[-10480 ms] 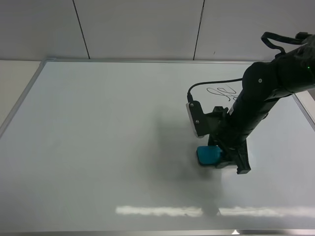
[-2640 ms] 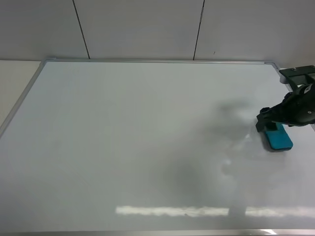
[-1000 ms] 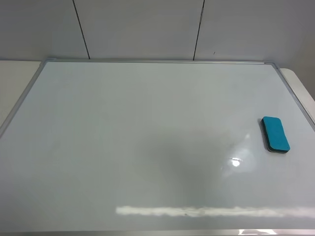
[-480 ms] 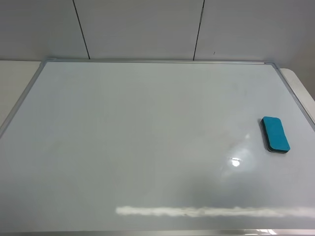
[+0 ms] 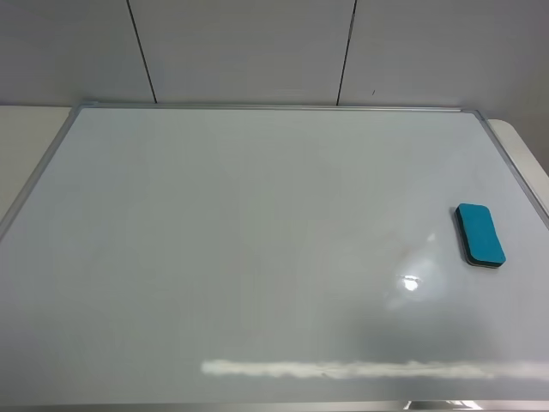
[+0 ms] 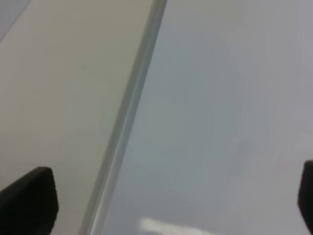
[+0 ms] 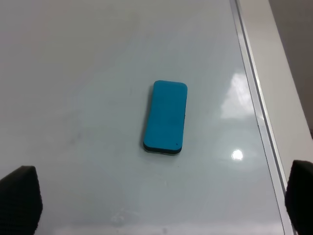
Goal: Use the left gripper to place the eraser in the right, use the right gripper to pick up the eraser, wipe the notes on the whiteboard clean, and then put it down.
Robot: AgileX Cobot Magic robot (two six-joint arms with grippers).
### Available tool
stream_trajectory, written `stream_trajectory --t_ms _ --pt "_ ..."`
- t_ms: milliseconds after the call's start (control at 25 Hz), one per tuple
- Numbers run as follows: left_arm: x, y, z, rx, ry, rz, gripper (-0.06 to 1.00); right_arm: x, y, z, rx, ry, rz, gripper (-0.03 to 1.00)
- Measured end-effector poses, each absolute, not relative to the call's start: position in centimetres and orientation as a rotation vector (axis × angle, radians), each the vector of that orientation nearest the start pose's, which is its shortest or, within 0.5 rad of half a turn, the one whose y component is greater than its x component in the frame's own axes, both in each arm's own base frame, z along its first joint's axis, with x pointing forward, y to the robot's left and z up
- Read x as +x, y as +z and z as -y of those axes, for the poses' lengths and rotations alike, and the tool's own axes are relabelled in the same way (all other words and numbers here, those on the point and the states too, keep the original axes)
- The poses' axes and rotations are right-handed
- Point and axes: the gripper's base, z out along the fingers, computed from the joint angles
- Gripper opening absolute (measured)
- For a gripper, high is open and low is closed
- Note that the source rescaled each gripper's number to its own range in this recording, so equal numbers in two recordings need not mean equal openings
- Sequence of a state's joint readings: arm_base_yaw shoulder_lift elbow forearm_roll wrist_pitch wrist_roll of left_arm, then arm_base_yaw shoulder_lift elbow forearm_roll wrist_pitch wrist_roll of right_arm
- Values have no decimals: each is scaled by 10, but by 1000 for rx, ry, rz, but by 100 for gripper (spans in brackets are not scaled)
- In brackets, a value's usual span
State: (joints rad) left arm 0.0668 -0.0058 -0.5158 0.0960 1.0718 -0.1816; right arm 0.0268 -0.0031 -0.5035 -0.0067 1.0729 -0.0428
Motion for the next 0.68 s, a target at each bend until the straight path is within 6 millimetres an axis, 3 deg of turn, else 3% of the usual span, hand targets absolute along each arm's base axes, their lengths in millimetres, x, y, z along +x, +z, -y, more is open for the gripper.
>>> stream_trajectory --t_ms 680 --pt "-9 281 -7 -259 42 -2014 100 -6 277 1 -59 -21 -2049 100"
